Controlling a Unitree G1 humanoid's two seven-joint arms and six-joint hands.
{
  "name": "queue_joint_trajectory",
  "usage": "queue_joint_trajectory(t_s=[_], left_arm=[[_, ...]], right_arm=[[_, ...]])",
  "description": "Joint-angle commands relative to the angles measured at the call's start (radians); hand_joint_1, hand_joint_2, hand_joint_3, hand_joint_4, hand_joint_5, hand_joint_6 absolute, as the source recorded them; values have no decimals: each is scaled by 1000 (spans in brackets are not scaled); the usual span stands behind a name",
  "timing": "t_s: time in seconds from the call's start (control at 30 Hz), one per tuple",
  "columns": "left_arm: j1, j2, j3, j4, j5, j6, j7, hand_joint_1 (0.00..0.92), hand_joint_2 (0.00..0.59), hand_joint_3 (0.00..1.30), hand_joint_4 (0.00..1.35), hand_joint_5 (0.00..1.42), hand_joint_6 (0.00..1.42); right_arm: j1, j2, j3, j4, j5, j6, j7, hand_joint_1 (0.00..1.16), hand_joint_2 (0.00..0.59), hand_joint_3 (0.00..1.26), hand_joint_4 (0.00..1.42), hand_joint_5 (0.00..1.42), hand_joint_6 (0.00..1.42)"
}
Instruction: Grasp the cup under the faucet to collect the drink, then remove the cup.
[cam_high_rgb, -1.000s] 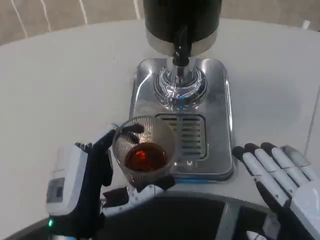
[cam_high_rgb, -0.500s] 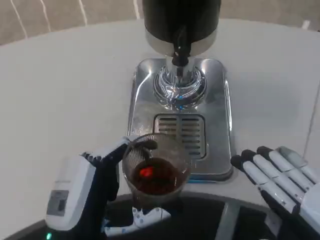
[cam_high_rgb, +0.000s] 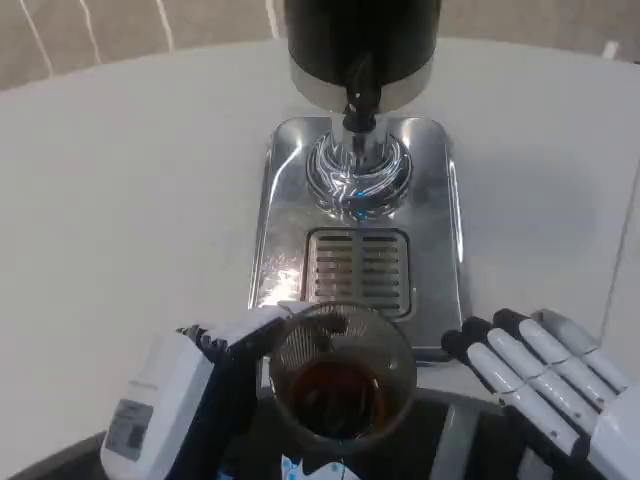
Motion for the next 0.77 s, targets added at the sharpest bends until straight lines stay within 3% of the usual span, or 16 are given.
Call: queue_joint_trajectory(t_s=[0.03,0.47,0.77], left_arm=[[6,-2,7,-27,5,-48,3,688,100,1110,1262,1350,1424],[14,-13,3,-14,-1,-68,-9,688,101,1119,1271,1350,1424],[15,-31,6,-10,-7,-64,-20,695,104,1123,1275,1350,1424]], right_arm=[[17,18,-12,-26,-6,4,7,0,582,0,0,0,0],[4,66,37,-70,-50,37,39,0,586,0,0,0,0],[-7,78,54,-59,-63,53,38,0,586,0,0,0,0]])
